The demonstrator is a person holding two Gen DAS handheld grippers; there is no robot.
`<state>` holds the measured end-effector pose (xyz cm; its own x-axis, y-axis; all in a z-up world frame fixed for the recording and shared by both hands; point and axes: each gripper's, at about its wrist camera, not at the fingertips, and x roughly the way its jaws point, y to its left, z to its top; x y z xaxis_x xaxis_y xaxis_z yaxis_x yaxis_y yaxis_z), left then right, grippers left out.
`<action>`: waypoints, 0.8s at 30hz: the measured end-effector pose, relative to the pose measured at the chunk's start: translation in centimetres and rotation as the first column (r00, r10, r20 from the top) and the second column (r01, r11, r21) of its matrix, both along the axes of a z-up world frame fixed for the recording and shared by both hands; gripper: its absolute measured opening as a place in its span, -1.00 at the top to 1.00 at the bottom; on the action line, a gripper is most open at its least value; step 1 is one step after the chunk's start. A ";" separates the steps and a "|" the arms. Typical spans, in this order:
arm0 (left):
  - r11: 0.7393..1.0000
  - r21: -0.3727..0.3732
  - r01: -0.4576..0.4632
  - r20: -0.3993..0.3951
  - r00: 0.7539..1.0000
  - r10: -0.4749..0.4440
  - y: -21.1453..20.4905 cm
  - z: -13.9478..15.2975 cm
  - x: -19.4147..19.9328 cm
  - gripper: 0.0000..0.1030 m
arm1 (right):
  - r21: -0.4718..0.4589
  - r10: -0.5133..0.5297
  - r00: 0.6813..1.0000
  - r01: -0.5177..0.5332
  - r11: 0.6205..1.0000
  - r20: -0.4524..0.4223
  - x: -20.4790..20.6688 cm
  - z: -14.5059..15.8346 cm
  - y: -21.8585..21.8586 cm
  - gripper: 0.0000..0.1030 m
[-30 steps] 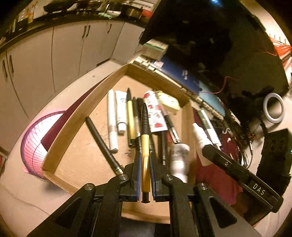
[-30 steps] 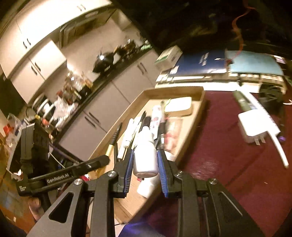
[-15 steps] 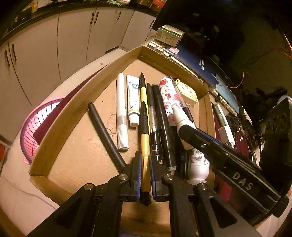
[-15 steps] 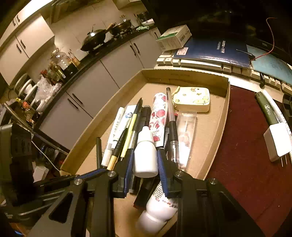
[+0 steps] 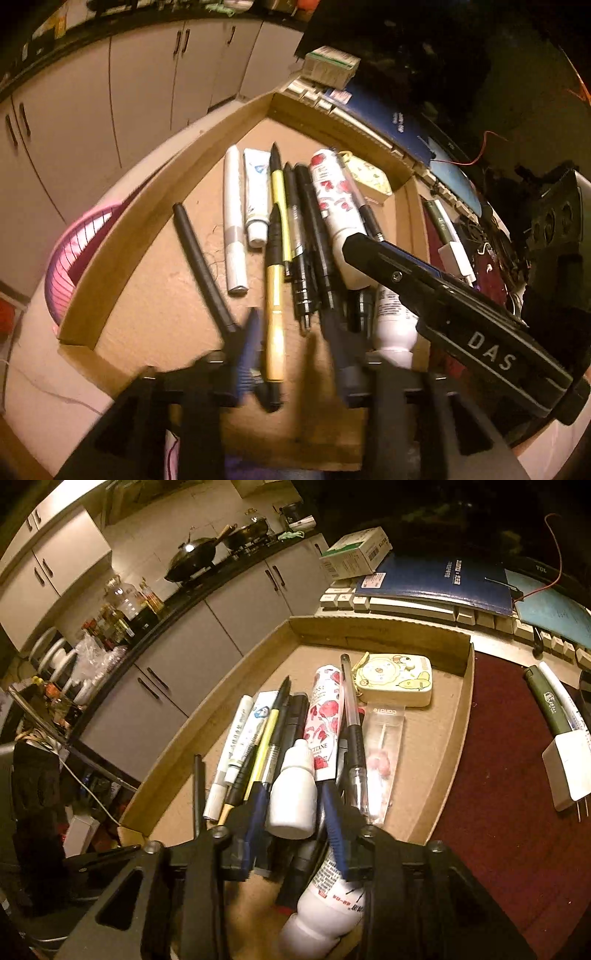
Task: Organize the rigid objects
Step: 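Carry the yellow pen and small white bottle into the tray and release, then grasp the white charger with the left gripper while the right grasps a white pen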
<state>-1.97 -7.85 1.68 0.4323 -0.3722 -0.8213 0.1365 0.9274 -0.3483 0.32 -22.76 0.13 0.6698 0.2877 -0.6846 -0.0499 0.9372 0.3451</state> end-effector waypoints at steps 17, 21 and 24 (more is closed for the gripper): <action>0.991 0.011 0.131 0.160 0.978 -0.131 -6.0 4.6 -4.9 -0.23 | 0.166 -0.037 0.979 0.003 0.986 0.201 -9.8 3.7 -9.0 -0.17; 0.978 0.006 0.210 0.168 0.964 -0.208 -8.7 4.5 -5.9 -0.26 | 0.189 -0.138 0.974 0.104 0.977 0.180 -12.6 2.6 -12.8 -0.18; 0.964 0.012 0.265 0.161 0.951 -0.263 -10.9 4.2 -6.1 -0.27 | 0.198 -0.227 0.960 0.194 0.961 0.162 -14.8 1.7 -16.0 -0.18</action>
